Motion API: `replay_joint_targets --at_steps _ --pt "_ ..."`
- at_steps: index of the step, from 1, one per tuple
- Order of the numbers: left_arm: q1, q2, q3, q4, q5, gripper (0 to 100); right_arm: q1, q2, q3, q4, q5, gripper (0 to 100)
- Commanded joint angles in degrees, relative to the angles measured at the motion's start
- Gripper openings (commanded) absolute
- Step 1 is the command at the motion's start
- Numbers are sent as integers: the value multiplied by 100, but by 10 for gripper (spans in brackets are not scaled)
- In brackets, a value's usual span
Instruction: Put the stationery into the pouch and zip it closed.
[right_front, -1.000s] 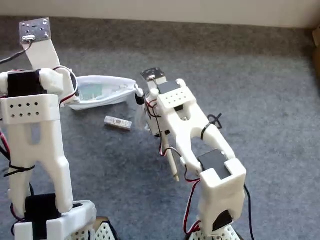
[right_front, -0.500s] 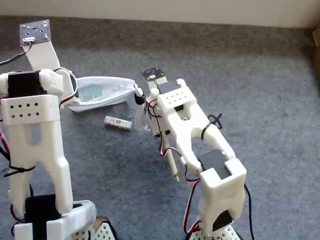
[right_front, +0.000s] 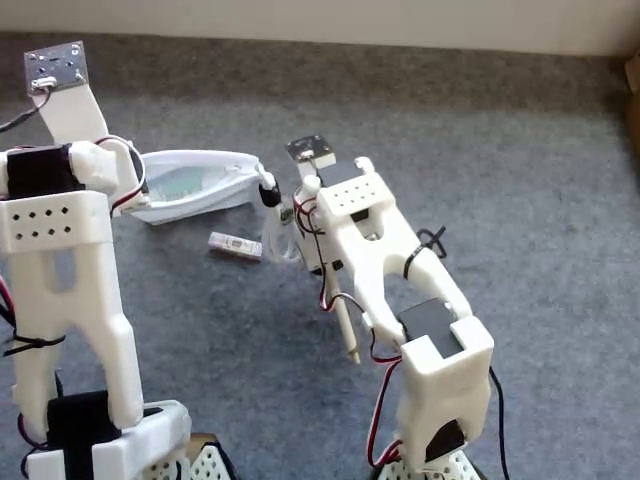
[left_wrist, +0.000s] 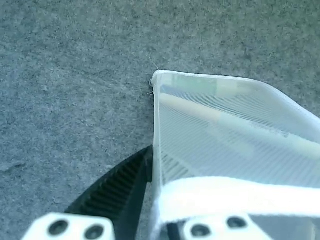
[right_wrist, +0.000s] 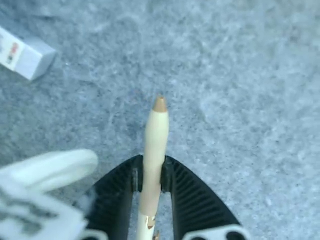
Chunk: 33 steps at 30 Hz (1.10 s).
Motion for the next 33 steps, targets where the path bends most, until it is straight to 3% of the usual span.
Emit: replay_joint_targets --at_steps 1,12,17,33 --pt "-119 -136 -22 -88 44 7 207 -505 -31 57 62 5" --pt "-119 -136 -22 -88 44 7 470 -567 -40 57 44 5" --pt "-119 -136 -13 -88 44 7 453 -1516 4 57 35 5" --pt "-119 -136 84 -123 35 7 -699 -4189 804 -4 -105 5"
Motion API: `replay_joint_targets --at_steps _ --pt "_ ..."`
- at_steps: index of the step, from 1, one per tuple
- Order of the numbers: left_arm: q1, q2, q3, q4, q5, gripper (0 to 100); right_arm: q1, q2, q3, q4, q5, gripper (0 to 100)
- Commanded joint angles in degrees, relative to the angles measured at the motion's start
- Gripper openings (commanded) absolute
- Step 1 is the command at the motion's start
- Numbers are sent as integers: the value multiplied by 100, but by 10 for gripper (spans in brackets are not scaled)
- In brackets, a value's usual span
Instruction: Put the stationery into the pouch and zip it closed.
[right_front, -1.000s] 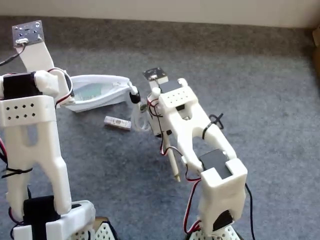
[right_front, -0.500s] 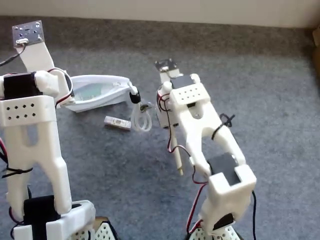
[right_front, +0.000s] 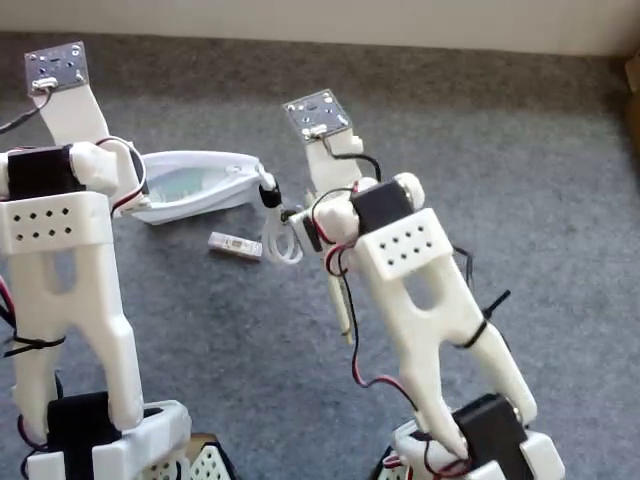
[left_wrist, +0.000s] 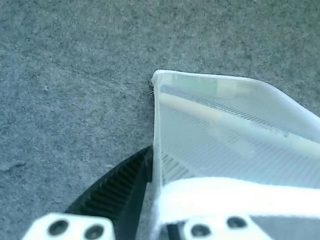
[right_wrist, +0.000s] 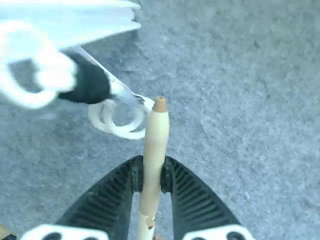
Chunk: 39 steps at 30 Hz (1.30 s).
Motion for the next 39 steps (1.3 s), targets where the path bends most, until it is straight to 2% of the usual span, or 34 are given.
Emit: replay_joint_targets --at_steps 1,7,18,32,39 --pt "-110 -136 31 -132 35 7 -453 -857 -75 -40 -281 5" --pt "-101 -136 40 -132 35 7 -963 -1376 -92 -40 -1204 5" --pt "-110 -136 48 -97 18 7 -1165 -1991 -48 -892 -1864 5" --pt "-110 -136 48 -97 9 7 -1174 -2343 -31 -1912 -1899 5" --pt "-110 -136 48 -97 9 7 -1464 -2343 -31 -3125 -1855 5"
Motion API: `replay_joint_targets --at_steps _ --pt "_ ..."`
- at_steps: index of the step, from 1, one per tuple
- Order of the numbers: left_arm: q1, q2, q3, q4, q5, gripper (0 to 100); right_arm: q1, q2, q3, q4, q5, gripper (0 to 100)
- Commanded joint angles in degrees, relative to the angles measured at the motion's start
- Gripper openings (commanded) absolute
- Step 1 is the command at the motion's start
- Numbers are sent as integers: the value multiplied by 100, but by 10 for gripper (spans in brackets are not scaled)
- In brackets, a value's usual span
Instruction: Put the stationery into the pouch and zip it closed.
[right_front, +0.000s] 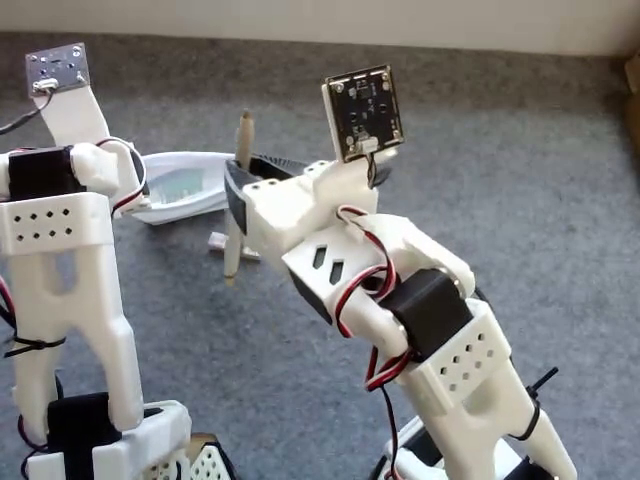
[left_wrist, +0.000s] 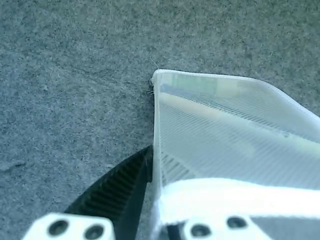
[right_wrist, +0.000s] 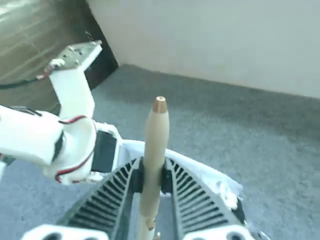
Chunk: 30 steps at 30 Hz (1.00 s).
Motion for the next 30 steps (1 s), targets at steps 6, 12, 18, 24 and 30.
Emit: replay_joint_targets --at_steps 6,12,18,24,30 --pt "-110 -119 13 -70 9 7 -242 -145 84 -1912 -9 5" --pt "-110 -101 13 -70 9 7 -233 -136 980 -3714 35 5" --pt "-119 -101 13 -62 0 7 -22 -136 2202 -5859 985 5" --pt "-330 -101 13 -79 0 7 66 -136 3292 -6774 1213 5" --pt "-321 -92 13 -79 0 7 31 -171 3960 -6774 1204 5"
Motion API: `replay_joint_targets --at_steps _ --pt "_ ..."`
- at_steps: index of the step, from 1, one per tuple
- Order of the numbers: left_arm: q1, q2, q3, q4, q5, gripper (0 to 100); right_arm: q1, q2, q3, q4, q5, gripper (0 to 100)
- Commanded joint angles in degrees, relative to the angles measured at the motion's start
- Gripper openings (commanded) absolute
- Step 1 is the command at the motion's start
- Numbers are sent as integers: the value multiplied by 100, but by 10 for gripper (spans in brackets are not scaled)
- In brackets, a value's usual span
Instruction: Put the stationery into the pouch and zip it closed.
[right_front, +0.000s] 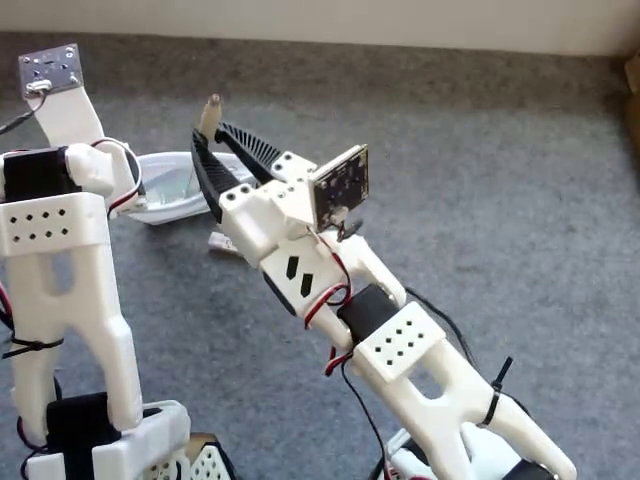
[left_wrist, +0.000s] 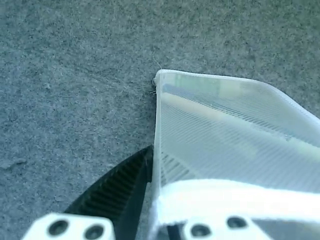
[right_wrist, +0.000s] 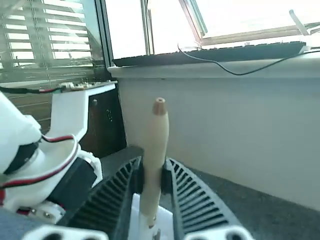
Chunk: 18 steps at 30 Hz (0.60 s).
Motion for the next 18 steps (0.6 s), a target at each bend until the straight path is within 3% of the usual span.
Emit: replay_joint_targets --at_steps 1,14,18 --pt "-127 -84 13 -88 0 7 66 -171 198 -189 105 5" --pt "-101 -101 13 -62 18 7 -66 -145 426 -127 -9 5" --pt "-101 -101 13 -62 26 7 -57 -136 356 813 -633 17"
